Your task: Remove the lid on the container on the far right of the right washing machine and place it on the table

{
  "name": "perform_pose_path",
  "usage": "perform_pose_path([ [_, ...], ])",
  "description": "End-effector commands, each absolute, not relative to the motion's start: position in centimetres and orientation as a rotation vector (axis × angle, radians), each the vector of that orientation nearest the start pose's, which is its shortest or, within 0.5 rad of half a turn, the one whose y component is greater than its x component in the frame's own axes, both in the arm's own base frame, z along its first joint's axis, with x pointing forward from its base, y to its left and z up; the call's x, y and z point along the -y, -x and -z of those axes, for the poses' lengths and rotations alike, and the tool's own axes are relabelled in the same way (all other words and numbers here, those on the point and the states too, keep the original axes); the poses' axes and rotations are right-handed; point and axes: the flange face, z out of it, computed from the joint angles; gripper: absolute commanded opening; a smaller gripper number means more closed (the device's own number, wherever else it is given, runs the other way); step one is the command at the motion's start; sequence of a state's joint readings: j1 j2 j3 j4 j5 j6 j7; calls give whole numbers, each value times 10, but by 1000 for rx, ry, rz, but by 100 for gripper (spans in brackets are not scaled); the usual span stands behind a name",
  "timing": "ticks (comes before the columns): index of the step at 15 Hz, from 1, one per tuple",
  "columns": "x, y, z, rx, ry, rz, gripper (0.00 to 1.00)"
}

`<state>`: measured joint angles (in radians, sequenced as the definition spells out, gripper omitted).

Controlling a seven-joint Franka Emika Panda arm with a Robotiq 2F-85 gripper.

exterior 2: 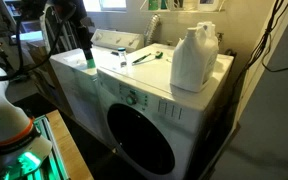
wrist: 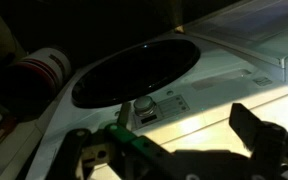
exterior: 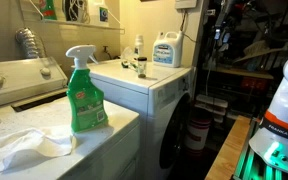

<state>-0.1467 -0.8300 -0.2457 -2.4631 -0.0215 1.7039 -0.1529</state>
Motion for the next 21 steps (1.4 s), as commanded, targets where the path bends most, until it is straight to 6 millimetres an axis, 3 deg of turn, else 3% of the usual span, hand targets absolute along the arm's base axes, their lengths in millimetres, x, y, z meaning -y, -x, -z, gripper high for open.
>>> perform_pose_path([
  [1,137,-281,-557,-246,2986,135,100],
  [18,137,-281,-557,-246,2986,135,100],
  [21,129,-303,-581,-262,3026,256,100],
])
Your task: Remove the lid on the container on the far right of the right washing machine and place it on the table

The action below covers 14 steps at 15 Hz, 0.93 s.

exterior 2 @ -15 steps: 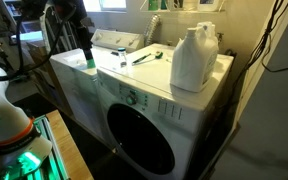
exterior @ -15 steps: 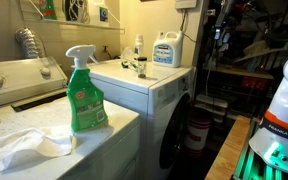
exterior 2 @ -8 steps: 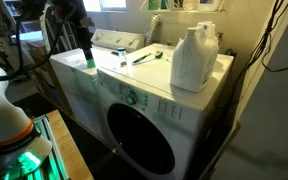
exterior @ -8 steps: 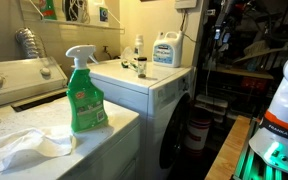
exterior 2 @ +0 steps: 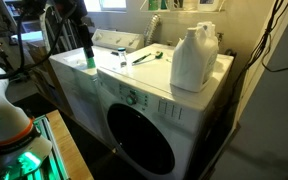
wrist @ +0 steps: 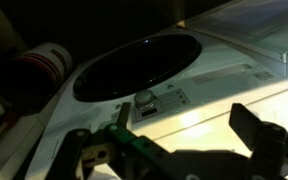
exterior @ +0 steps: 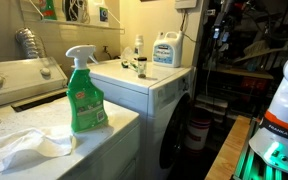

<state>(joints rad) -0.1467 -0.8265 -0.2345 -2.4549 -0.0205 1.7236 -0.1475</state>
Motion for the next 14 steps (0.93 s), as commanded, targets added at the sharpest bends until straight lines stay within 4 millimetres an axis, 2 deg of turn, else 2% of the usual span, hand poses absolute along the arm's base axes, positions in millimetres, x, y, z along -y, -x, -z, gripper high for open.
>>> perform_pose_path([
  [1,126,-315,-592,-269,3042,334,100],
  [3,124,-338,-610,-278,3079,473,100],
  [6,136,-373,-636,-318,3108,667,100],
  [9,169,-400,-654,-397,3129,747,100],
  [14,242,-441,-655,-616,3133,724,100],
])
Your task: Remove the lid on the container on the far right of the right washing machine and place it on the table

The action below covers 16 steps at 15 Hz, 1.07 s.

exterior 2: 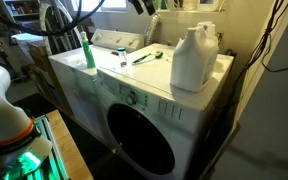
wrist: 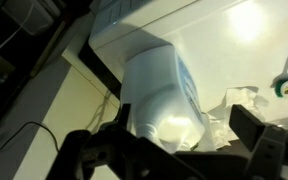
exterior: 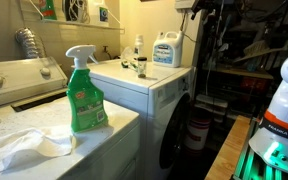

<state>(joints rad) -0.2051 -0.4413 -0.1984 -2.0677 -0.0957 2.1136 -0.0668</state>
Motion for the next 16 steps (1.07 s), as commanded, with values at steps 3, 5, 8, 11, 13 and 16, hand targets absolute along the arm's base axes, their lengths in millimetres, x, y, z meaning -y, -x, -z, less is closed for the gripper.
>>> perform_pose_path([
  [3,236,-434,-653,-577,3140,722,100],
  [5,241,-443,-651,-588,3145,712,100],
  [8,241,-444,-655,-590,3144,723,100],
  [11,251,-461,-650,-604,3138,748,100],
  [13,254,-472,-646,-592,3119,782,100],
  [16,257,-492,-636,-613,3099,807,100],
])
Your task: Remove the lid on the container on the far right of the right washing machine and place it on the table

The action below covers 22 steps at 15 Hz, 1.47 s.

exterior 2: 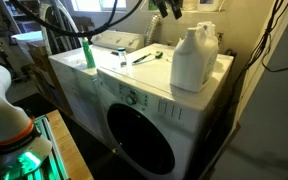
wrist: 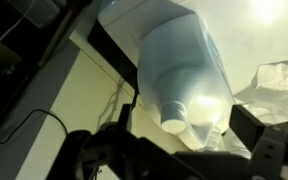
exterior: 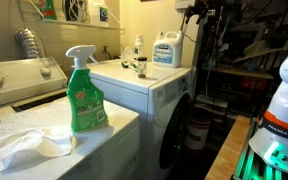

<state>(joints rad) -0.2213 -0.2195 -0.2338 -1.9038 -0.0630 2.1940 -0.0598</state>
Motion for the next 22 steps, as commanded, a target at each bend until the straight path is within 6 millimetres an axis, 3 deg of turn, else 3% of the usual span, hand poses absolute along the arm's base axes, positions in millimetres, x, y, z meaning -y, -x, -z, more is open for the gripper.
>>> perform_pose_path([
  [1,259,-497,-632,-607,3095,820,100],
  [7,274,-521,-612,-666,3067,839,100],
  [15,286,-535,-601,-701,3034,834,100],
  [22,288,-547,-600,-691,2999,867,84],
])
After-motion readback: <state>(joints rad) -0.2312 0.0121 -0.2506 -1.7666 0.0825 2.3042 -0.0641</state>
